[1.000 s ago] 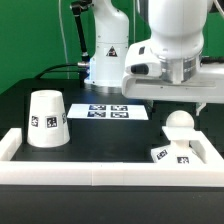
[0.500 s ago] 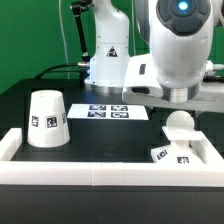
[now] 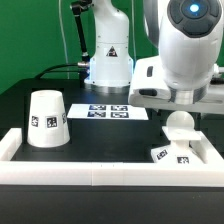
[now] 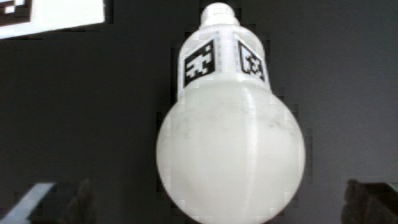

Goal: Assemble lamp

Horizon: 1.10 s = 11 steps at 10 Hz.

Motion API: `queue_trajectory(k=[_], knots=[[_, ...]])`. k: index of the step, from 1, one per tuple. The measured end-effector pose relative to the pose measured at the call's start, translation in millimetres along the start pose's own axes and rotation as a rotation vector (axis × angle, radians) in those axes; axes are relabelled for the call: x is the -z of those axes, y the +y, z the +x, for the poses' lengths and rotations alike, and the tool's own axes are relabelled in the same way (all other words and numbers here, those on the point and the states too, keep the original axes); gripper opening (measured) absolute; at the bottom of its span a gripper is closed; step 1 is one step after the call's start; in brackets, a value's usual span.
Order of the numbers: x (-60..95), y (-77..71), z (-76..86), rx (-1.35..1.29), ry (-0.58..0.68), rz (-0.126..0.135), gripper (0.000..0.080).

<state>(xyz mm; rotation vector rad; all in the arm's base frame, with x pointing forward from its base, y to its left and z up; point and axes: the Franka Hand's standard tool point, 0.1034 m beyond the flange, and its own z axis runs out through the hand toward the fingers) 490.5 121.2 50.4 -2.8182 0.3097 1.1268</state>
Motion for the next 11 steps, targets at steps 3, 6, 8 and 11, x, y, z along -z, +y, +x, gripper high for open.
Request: queue_trajectory(k=[3, 6, 8, 11], knots=[[-9.6, -4.7, -0.6, -0.017, 0.018, 0.006, 0.0699], [-25.8, -8.1, -0.3, -0.017, 0.029, 0.001, 0.0699], [-34.4, -6.9, 0.8, -0.019, 0.035, -0.001, 0.0699], [-44.0, -7.0, -0.5, -0.019, 0.034, -0.006, 0.0699]])
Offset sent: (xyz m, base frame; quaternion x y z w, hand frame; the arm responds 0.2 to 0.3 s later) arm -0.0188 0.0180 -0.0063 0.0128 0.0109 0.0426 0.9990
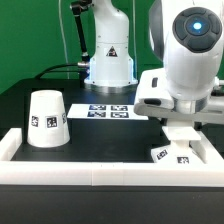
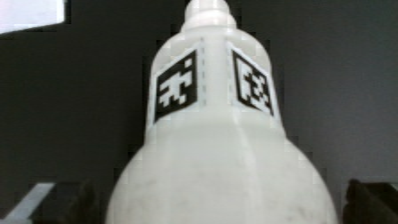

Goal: Assemble lamp

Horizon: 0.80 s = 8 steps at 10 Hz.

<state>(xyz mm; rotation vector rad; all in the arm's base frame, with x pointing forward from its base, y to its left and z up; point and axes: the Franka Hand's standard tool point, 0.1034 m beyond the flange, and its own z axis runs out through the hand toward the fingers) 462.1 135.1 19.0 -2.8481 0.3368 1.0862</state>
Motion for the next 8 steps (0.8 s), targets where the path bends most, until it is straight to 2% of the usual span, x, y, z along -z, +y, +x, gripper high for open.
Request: queue_trajectory(k=[4, 8], knots=[[-13.6, 1.2, -1.3, -0.001, 0.003, -0.003, 0.0699], [-16.3, 1.1, 0.3, -0.002, 0.005, -0.003, 0.0699]])
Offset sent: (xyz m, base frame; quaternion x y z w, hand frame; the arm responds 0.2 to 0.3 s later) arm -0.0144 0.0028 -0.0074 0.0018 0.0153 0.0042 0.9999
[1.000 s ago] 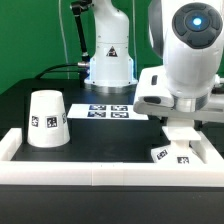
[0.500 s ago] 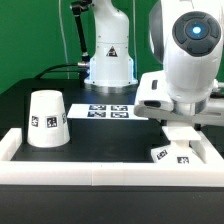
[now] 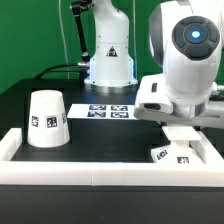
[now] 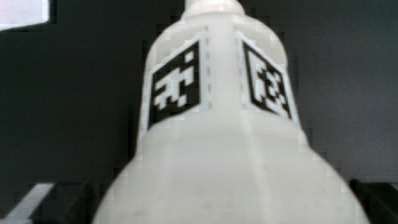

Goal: Assemble lamp

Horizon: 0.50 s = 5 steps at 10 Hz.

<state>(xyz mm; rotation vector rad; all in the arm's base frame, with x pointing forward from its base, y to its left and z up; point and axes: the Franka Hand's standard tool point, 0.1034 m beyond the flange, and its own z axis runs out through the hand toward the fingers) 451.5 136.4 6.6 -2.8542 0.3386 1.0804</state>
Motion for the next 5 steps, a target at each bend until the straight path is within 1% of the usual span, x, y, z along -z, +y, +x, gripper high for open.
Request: queue_trajectory(k=[1, 5], knots=[[0.1, 0.1, 0.1, 0.0, 0.0, 0.0, 0.0573], [1.9, 3.3, 1.8, 0.003, 0.001, 0.005, 0.0573]])
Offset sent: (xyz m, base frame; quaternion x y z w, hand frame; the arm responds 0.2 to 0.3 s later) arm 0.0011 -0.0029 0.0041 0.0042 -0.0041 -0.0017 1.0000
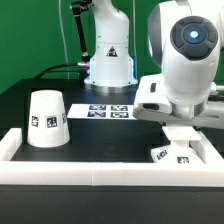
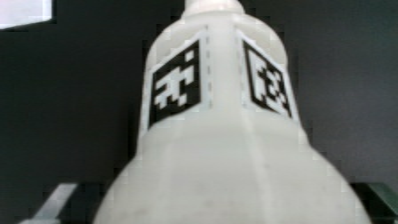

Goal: Assemble lamp

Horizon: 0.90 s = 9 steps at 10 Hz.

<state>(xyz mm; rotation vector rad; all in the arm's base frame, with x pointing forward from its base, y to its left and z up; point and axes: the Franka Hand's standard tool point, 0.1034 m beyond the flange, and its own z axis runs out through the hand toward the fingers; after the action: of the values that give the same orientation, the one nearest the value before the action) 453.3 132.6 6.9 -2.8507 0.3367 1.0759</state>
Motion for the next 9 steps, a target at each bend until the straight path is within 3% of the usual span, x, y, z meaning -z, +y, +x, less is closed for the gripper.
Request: queue_trajectory(k=[1, 4, 6, 9], knots=[[5.7, 3.0, 1.3, 0.024, 0.002, 0.001, 0.0573], [59.5, 15.6, 2.0, 0.088, 0.002, 0.03, 0.0573], [85.1, 25.4, 2.3, 0.078, -0.015, 0.047, 0.0574], [87.7, 20.9, 15.9, 0.077, 0.086, 0.06, 0.0574]])
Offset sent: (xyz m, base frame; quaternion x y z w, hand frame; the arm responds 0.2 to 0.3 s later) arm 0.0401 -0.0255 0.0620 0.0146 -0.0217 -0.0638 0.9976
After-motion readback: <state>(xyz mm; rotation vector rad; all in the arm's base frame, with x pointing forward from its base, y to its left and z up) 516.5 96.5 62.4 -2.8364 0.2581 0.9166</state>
